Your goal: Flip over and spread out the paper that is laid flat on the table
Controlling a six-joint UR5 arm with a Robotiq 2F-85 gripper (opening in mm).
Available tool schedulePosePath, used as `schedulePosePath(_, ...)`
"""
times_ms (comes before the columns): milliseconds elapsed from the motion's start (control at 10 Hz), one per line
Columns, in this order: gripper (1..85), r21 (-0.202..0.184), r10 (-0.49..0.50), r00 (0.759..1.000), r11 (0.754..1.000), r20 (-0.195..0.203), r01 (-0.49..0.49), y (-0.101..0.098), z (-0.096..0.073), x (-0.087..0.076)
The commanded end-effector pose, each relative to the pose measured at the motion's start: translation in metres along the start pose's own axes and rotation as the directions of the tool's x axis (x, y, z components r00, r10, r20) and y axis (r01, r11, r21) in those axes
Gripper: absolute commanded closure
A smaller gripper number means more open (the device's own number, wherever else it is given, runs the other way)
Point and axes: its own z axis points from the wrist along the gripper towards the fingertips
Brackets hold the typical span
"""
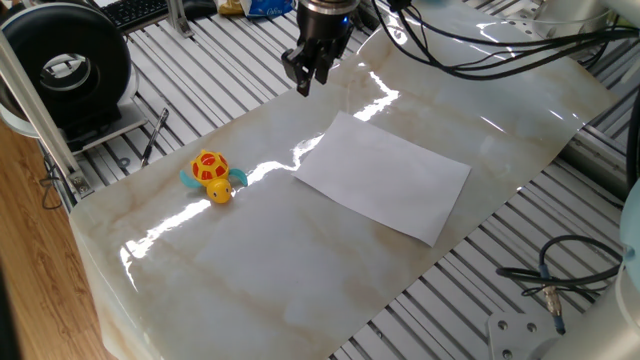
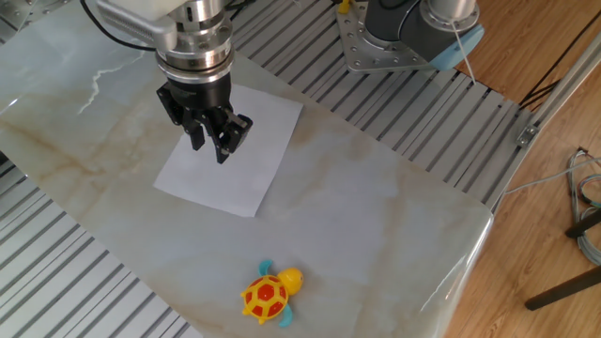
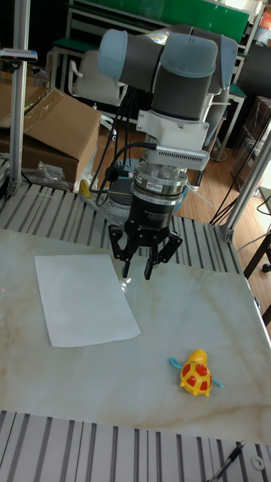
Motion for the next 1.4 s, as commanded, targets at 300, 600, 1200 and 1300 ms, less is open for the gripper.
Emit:
schedulePosePath(300,33.7,0.013,-0.06,0.998,0.998,-0.02,0.06,-0.008,-0.001,0.006)
schedulePosePath(600,33.7,0.004,-0.057,0.998,0.998,-0.02,0.057,-0.007,-0.001,0.007)
schedulePosePath(1200,27.3,-0.041,-0.134,0.99,0.99,0.034,0.135,0.003,0.001,-0.001)
schedulePosePath(1300,26.7,-0.063,-0.17,0.985,0.983,0.036,0.172,0.009,0.001,0.0)
